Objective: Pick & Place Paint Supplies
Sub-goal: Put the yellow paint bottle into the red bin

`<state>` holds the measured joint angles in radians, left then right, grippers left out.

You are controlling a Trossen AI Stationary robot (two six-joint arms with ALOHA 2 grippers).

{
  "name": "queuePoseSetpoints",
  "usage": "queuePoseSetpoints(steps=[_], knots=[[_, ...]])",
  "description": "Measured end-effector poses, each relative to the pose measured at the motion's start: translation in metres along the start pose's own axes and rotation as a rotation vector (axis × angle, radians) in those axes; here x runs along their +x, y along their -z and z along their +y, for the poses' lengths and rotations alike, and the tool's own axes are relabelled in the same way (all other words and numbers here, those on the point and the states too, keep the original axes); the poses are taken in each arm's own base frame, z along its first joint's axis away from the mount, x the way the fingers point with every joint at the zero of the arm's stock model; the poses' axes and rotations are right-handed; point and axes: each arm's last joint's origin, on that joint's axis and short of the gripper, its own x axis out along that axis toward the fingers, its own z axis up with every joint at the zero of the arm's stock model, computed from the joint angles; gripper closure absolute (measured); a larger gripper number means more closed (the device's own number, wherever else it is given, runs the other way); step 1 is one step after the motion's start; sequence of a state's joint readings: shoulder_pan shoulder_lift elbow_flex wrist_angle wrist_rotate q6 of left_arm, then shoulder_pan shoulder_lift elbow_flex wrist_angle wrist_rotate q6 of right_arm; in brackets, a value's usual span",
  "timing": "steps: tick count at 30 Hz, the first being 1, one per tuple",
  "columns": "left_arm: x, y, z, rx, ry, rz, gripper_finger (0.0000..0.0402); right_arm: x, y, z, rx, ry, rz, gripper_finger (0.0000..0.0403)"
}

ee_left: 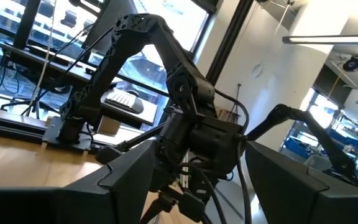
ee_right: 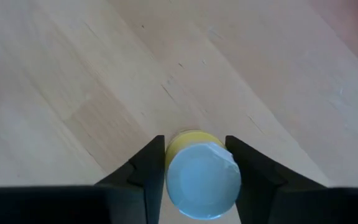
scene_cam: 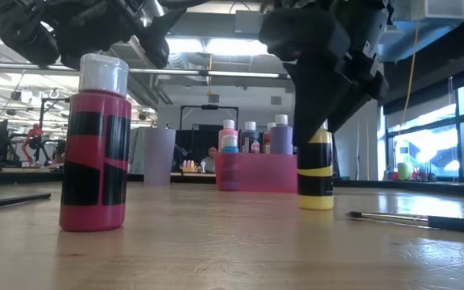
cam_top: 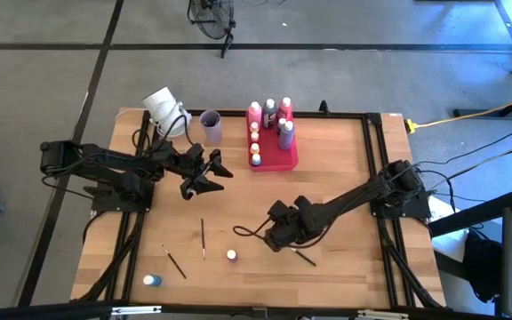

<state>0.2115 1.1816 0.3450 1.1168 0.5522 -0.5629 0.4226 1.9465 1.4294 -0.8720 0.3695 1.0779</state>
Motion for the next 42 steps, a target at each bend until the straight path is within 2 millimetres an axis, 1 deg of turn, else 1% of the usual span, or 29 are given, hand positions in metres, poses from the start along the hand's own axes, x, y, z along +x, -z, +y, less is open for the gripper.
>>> queuePoseSetpoints(steps=[5,10,15,18,21,24,26,32,37,42], knots=[[-0.001,-0.001,0.001,0.019,-0.003,-0.001,0.0153,-0.005,-0.005,-0.009,-0.006,0.028,0.011,0.0260],[-0.006,-0.002,0.008,0.089,-0.009,0.028,0.0153,-0.022,-0.022,-0.024,-0.011,0.052,0.004,0.0260],[-0.014,-0.006,0.020,0.172,-0.074,0.037,0.0153,-0.049,-0.051,-0.045,-0.026,0.127,-0.031,0.0260],[-0.019,-0.008,0.028,0.208,-0.123,0.046,0.0153,-0.061,-0.070,-0.058,-0.036,0.155,-0.059,0.0260],[-0.024,-0.008,0.035,0.234,-0.171,0.068,0.0153,-0.069,-0.091,-0.070,-0.052,0.159,-0.070,0.0260],[-0.030,-0.007,0.042,0.245,-0.217,0.099,0.0153,-0.069,-0.111,-0.086,-0.065,0.178,-0.068,0.0260],[-0.033,-0.006,0.046,0.242,-0.244,0.121,0.0153,-0.065,-0.123,-0.098,-0.057,0.178,-0.051,0.0260],[-0.040,-0.003,0.053,0.240,-0.299,0.174,0.0153,-0.053,-0.148,-0.133,-0.047,0.200,0.010,0.0260],[-0.043,-0.002,0.056,0.238,-0.321,0.189,0.0153,-0.047,-0.159,-0.149,-0.045,0.213,0.008,0.0260],[-0.044,-0.002,0.058,0.232,-0.333,0.193,0.0153,-0.029,-0.160,-0.156,-0.060,0.178,0.015,0.0260]])
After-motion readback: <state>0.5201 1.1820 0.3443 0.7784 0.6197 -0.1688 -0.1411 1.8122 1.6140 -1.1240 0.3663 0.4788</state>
